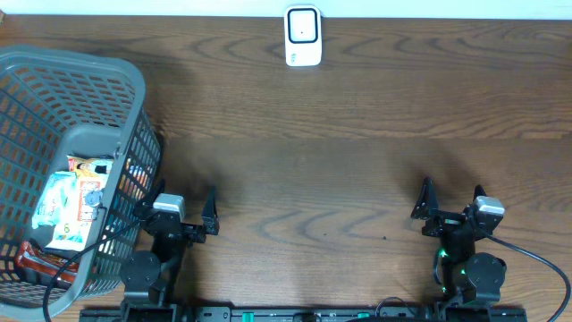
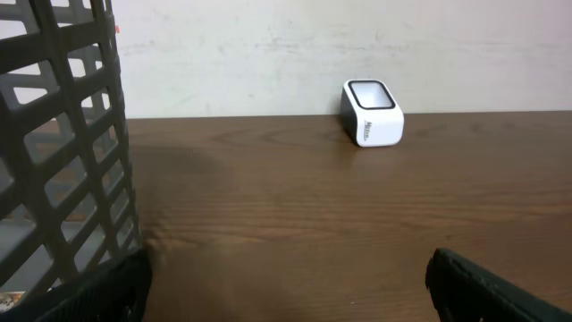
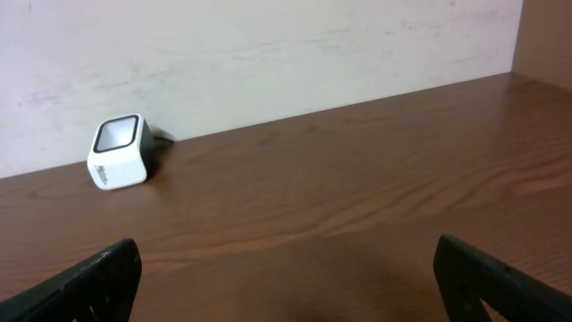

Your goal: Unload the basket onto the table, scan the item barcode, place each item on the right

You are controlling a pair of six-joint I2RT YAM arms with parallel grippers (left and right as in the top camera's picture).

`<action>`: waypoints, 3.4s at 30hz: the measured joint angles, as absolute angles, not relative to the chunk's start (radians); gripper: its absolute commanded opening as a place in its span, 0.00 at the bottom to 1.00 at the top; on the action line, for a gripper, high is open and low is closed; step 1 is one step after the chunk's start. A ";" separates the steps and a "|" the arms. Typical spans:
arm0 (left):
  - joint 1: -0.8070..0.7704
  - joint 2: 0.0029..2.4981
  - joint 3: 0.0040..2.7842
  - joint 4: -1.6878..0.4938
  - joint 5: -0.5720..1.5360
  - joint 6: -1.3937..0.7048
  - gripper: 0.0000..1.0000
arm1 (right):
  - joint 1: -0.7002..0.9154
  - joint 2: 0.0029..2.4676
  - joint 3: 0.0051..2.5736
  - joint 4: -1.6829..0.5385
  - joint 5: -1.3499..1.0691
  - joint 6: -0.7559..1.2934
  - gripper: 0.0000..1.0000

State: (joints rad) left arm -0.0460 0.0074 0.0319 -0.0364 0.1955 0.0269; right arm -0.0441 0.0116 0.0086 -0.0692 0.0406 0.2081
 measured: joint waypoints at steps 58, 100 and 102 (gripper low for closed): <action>-0.047 0.262 0.516 -0.058 0.621 -0.081 0.98 | -0.044 0.012 0.008 -0.069 0.041 0.208 0.99; 0.334 1.181 1.547 -1.224 -0.080 -0.658 0.98 | -0.044 0.012 0.008 -0.068 0.041 0.208 0.99; 0.391 1.200 1.549 -1.288 -0.089 -0.685 0.98 | -0.044 0.012 0.008 -0.068 0.041 0.208 0.99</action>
State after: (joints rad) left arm 0.3912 1.1999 1.5486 -1.2877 -0.0891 -0.6853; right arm -0.0441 0.0120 0.0078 -0.0685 0.0406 0.2081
